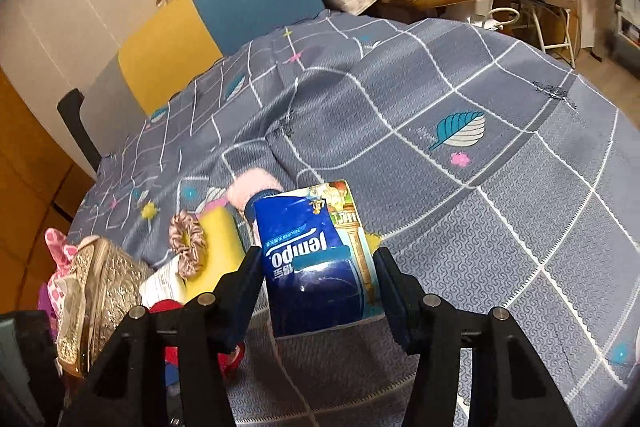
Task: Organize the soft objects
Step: 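Grasp the red sock with the left gripper while the right grasps the blue Tempo tissue pack, then carry the red sock into the gold tray and open the left gripper while the right carries the tissue pack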
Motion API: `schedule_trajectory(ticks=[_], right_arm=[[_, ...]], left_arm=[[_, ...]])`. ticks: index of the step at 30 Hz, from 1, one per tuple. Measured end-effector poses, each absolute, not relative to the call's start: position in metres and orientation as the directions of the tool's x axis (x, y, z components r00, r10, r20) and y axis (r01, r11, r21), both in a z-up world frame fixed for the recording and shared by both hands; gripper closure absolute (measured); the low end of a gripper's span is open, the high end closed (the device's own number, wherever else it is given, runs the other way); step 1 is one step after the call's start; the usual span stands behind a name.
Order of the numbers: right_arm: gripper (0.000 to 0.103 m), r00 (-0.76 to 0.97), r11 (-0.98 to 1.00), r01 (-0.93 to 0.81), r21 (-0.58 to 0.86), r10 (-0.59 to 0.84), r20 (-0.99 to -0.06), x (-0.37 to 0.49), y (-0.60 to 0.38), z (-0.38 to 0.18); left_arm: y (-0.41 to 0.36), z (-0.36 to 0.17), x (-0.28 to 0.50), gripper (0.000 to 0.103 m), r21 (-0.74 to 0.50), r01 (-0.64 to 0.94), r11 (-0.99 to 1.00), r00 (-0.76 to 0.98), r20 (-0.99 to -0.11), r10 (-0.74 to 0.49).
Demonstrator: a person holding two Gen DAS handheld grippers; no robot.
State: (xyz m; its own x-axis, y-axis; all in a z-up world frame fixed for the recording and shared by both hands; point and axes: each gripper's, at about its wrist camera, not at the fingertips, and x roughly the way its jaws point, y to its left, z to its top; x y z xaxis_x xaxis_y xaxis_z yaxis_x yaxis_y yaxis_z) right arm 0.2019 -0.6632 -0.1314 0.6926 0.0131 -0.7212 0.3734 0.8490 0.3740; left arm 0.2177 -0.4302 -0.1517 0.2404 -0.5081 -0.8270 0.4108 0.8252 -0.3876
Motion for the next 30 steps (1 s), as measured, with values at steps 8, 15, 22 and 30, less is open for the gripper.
schedule_trajectory(ticks=[8,15,22,30], right_arm=[[0.047,0.707,0.851,0.358,0.383,0.022,-0.707,0.201,-0.662,-0.128],[0.047,0.709,0.851,0.358,0.384,0.02,-0.705,0.2,-0.663,-0.128],[0.047,0.706,0.846,0.371,0.383,0.011,-0.708,0.199,-0.664,-0.129],[0.047,0.698,0.84,0.384,0.384,0.009,-0.716,0.199,-0.664,-0.132]], left_arm=[[-0.439,-0.165,0.239,0.069,-0.38,0.371,0.847,0.248,-0.839,-0.484],[-0.432,-0.167,0.232,0.076,-0.376,0.412,0.83,0.252,-0.828,-0.5],[-0.417,-0.154,0.205,0.076,-0.401,0.456,0.795,0.248,-0.8,-0.546],[-0.39,-0.137,0.157,0.076,-0.402,0.535,0.743,0.217,-0.785,-0.58]])
